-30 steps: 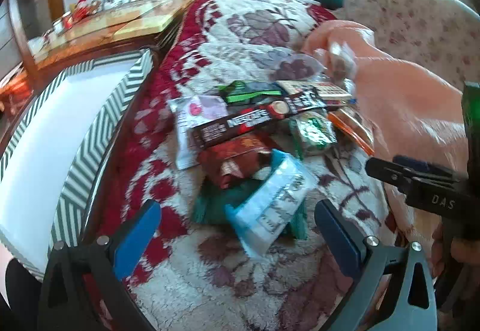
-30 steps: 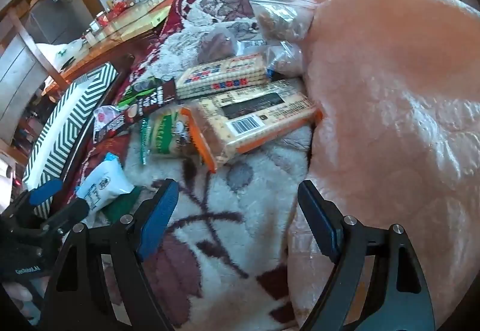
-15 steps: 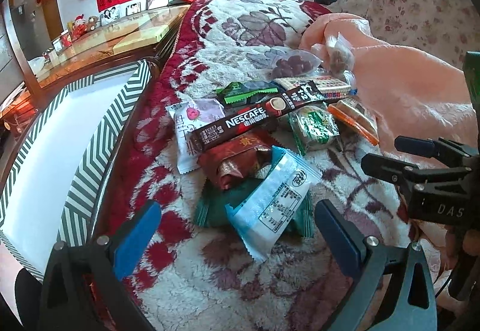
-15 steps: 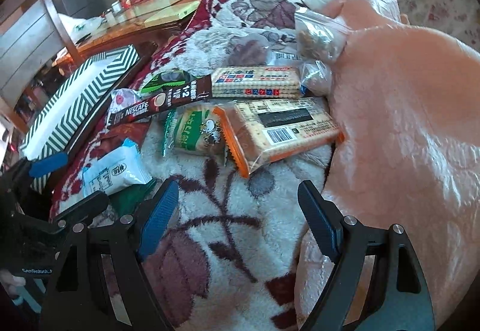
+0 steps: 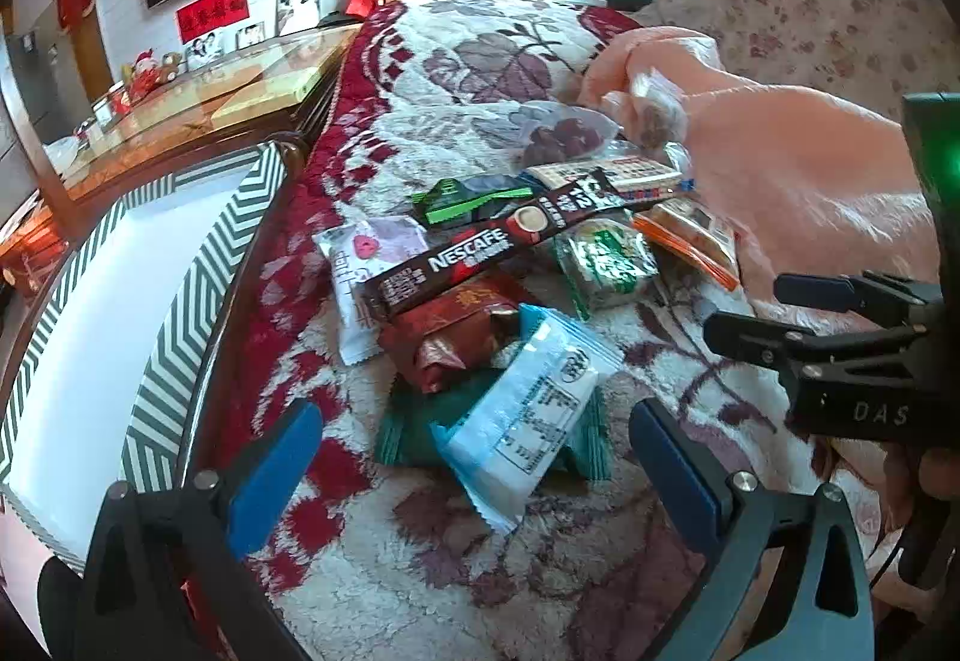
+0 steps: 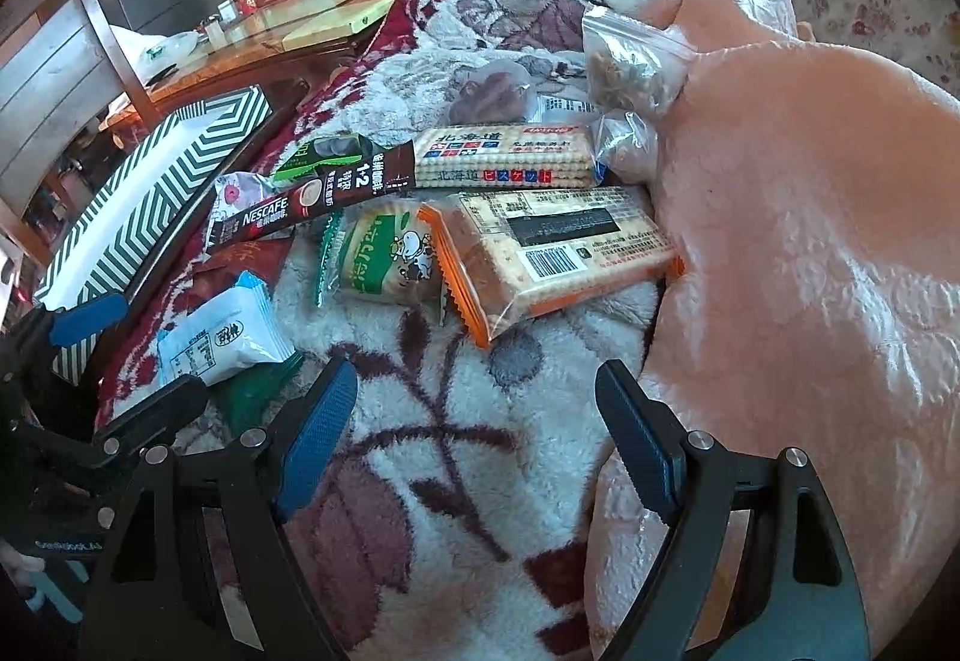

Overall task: Organize snacks
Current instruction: 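Grasp the light blue snack packet from the pile with the left tool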

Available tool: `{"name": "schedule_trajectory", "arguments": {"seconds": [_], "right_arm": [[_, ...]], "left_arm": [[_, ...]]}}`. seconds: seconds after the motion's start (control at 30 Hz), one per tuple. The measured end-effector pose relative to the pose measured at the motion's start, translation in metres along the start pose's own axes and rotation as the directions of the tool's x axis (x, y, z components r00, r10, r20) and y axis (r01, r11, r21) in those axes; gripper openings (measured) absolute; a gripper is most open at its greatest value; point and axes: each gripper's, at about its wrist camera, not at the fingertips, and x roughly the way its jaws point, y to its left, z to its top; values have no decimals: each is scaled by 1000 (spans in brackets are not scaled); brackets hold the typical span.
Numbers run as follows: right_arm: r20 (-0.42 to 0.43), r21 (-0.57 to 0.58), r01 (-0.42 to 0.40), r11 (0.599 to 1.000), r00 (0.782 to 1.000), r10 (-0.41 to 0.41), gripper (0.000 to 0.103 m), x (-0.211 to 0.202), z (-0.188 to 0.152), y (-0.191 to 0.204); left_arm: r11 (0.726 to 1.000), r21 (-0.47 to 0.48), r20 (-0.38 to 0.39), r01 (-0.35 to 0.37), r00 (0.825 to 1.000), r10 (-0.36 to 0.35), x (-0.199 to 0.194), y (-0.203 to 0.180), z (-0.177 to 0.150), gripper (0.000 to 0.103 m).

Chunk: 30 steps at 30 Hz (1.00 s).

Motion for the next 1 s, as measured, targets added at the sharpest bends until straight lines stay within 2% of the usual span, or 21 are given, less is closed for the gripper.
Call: {"name": "schedule_trajectory", "arguments": {"seconds": [0.23,0.43,0.67,0.8,1.0], "right_arm": [[-14,6,4,1000,1000,-4,82,1,1,-2],[-29,1,5,1000,1000,-5,82,4,-1,-1],[-20,17,12,1000,1000,-12,82,2,0,-6],[-33,24,11,1000,999,-10,82,4,-1,-7],[-38,18,11,1000,999,-11,82,6,0,-6]], "left_arm": [[1000,7,8,9,1000,-9,-1,-2,0,103],[998,14,-17,53,998,-53,1,0,4,102],[984,98,-59,147,988,-142,3,-7,9,88],[973,147,-91,177,982,-165,10,-15,9,80],[968,165,-150,192,974,-167,21,-17,9,61]]}}
